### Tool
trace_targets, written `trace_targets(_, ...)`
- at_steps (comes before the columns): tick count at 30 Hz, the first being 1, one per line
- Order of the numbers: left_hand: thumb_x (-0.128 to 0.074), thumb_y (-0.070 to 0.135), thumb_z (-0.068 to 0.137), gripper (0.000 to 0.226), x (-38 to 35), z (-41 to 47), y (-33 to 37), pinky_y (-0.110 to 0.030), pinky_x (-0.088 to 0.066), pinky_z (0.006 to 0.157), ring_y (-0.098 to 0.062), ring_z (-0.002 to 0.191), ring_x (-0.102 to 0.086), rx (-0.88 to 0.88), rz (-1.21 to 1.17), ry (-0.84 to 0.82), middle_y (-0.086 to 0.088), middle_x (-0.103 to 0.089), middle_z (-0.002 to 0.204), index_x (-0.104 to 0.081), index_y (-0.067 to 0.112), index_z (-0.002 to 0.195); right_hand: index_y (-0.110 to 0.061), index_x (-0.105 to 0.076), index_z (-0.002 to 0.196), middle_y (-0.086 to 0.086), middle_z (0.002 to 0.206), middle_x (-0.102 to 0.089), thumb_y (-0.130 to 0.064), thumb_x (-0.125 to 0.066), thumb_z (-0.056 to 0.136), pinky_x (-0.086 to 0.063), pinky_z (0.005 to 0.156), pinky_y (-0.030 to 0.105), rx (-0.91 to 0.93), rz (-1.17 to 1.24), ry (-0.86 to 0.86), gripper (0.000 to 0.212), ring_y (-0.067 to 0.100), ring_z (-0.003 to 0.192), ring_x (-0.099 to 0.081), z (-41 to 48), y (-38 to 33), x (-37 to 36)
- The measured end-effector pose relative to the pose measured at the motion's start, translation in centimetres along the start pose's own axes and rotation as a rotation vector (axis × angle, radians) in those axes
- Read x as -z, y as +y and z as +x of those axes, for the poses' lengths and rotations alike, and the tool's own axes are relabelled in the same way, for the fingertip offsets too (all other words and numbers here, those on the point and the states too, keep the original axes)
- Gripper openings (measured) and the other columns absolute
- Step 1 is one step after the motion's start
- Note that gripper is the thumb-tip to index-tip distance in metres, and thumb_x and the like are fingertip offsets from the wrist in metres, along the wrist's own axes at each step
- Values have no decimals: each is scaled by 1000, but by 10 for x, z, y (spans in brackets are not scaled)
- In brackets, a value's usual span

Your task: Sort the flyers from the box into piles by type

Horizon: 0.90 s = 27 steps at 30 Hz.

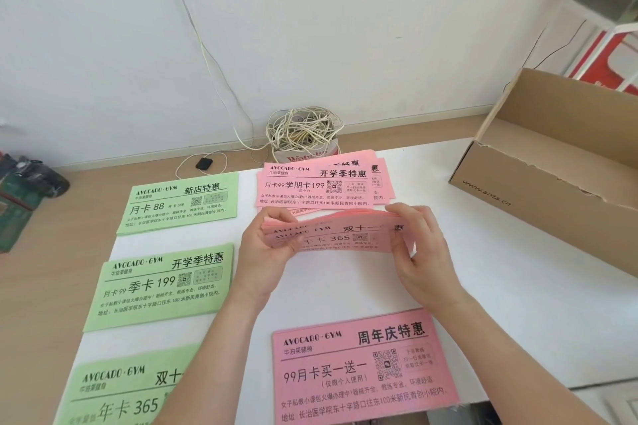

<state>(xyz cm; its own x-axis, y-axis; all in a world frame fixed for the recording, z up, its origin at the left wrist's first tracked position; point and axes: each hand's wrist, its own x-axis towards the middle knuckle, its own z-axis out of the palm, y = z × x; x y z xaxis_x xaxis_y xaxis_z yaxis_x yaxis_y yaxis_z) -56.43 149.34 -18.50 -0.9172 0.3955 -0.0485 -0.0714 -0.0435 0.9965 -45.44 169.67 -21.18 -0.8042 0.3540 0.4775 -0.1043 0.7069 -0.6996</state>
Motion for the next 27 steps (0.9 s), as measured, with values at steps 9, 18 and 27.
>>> trace_targets(9, -63, -20, 76, 50, 6, 1, -3, -29, -51, 76, -15, 87, -59, -32, 106, 26, 6, -64, 87, -57, 28, 87, -21, -48, 119, 0, 101, -47, 11, -48, 81, -37, 72, 7, 8, 17, -19, 50, -5, 83, -48, -2, -1, 3)
trace_targets(18, -59, -16, 82, 39, 6, -5, -9, -30, -53, 82, -14, 94, -67, 20, 76, 99, 6, -74, 96, -62, 17, 103, -24, -43, 124, -4, 101, -55, 11, -47, 82, -42, 75, 15, -84, 81, -7, 55, 6, 87, -53, 2, -3, 3)
trace_targets(27, -48, 27, 98, 15, 5, 0, -3, -41, -54, 80, -17, 92, -67, -92, 296, 168, 6, -70, 100, -54, 40, 104, -39, -53, 101, -17, 97, -63, 11, -44, 84, -45, 66, 22, -359, 257, -193, 54, 6, 79, -56, 18, -16, 12)
